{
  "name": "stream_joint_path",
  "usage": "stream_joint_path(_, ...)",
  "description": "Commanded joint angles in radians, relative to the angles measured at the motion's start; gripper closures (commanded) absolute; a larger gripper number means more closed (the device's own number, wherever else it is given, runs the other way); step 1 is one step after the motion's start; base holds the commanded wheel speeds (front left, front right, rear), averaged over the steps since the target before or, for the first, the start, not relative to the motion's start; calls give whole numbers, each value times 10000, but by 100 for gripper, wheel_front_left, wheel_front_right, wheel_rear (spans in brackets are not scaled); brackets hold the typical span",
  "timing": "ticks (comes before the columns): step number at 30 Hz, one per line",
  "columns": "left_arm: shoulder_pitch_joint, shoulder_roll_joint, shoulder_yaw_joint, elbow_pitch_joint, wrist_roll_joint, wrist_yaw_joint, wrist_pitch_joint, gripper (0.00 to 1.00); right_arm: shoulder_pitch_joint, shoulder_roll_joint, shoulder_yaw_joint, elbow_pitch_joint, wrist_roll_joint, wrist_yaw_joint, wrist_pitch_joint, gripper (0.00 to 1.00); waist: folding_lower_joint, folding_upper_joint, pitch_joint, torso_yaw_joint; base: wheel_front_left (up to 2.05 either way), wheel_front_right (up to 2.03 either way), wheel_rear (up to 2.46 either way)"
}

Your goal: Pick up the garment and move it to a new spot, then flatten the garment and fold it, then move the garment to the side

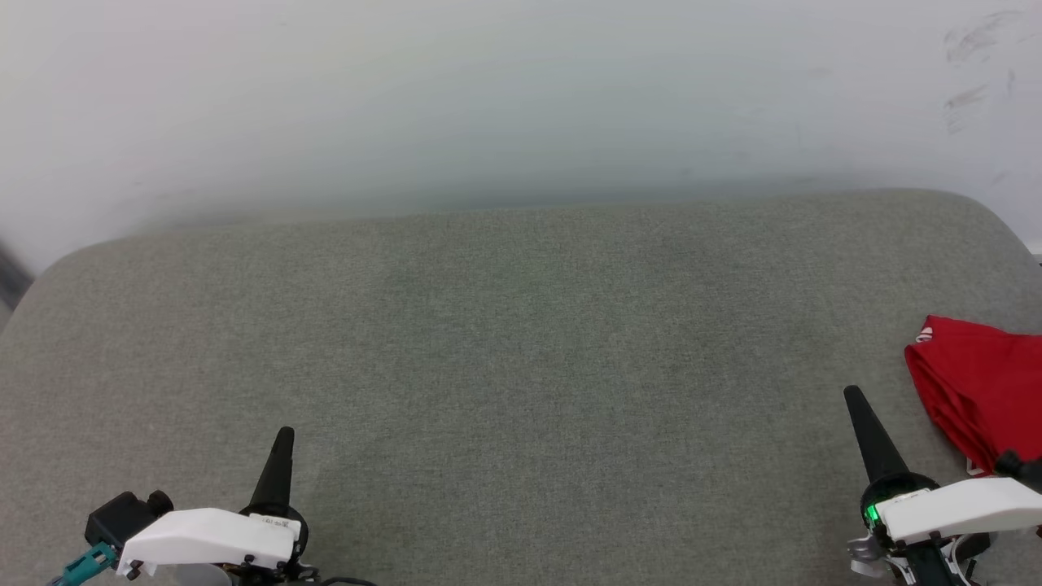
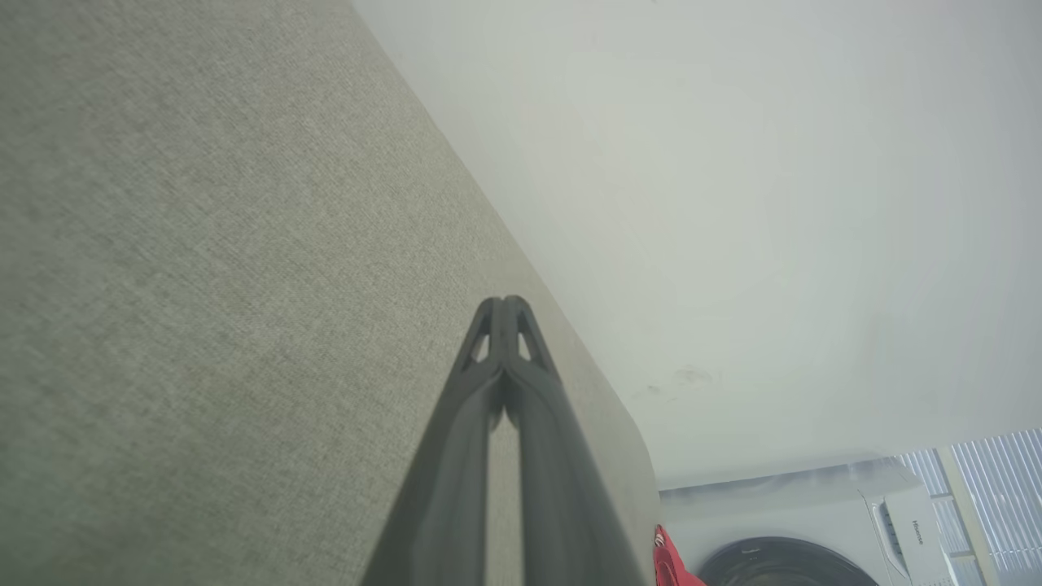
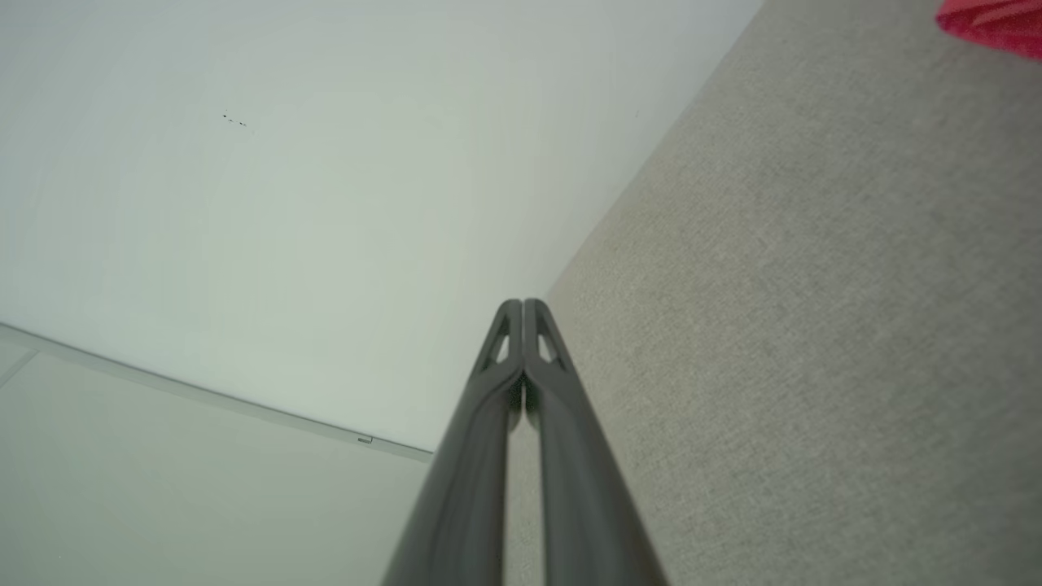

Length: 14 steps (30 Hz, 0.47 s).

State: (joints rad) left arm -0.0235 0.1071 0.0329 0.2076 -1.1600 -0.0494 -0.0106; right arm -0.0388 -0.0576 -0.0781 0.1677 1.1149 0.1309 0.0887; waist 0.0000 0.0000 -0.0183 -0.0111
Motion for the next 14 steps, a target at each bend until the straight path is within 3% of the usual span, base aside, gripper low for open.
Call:
stream_joint_path(1,-278,-46,110,-28,-423,-120,108,100,-280,22,-48,4,479,-1,21,100,0,0,12,6,0,0,0)
stream_joint_path(14,-458,-191,317,91,-1556,-332,442,100,-415,39,-141,218,1724,-1,81,100,0,0,58,30,0,0,0)
